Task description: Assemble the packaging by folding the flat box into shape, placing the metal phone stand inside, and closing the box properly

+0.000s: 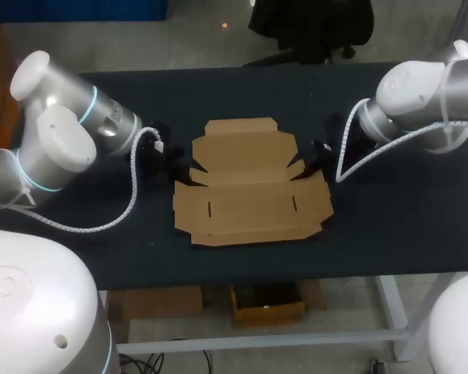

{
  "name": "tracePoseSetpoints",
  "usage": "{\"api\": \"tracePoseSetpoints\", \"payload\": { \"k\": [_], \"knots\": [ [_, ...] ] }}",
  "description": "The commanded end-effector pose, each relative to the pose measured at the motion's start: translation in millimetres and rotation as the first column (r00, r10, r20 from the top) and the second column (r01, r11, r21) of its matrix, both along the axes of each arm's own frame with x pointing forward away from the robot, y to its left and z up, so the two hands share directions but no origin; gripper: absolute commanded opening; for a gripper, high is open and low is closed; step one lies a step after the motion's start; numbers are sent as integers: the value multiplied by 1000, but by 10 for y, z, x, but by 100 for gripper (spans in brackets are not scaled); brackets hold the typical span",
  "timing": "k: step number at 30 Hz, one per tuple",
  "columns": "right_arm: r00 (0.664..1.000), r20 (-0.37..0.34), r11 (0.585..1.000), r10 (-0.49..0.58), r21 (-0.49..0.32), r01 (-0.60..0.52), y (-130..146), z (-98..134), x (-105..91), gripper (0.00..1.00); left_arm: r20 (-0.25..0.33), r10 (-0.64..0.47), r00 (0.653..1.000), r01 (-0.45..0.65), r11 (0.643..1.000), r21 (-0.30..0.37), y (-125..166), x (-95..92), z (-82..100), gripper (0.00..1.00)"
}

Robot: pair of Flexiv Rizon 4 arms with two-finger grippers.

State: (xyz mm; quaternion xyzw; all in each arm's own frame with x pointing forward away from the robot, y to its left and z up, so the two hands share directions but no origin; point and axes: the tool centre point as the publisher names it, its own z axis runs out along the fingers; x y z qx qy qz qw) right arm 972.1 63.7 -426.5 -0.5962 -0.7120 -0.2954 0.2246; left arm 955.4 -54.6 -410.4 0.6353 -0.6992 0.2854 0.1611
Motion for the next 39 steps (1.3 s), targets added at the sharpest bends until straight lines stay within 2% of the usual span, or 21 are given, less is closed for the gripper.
{"api": "tracePoseSetpoints", "payload": {
  "k": [1,10,16,39],
  "knots": [
    [1000,4,1000,-4,-4,4,21,15,-20,0,9,15,1000,-15,1000,16,-40,-25,7,0],
    [1000,17,999,-18,-29,19,46,73,-26,0,24,21,999,-21,999,25,-68,-33,38,0],
    [999,20,999,-30,-42,31,62,83,-34,0,45,33,998,-35,998,54,-100,-37,64,0],
    [999,33,994,-42,-102,45,179,177,-14,0,65,15,998,-22,994,110,-225,-40,153,0]
  ]
}}
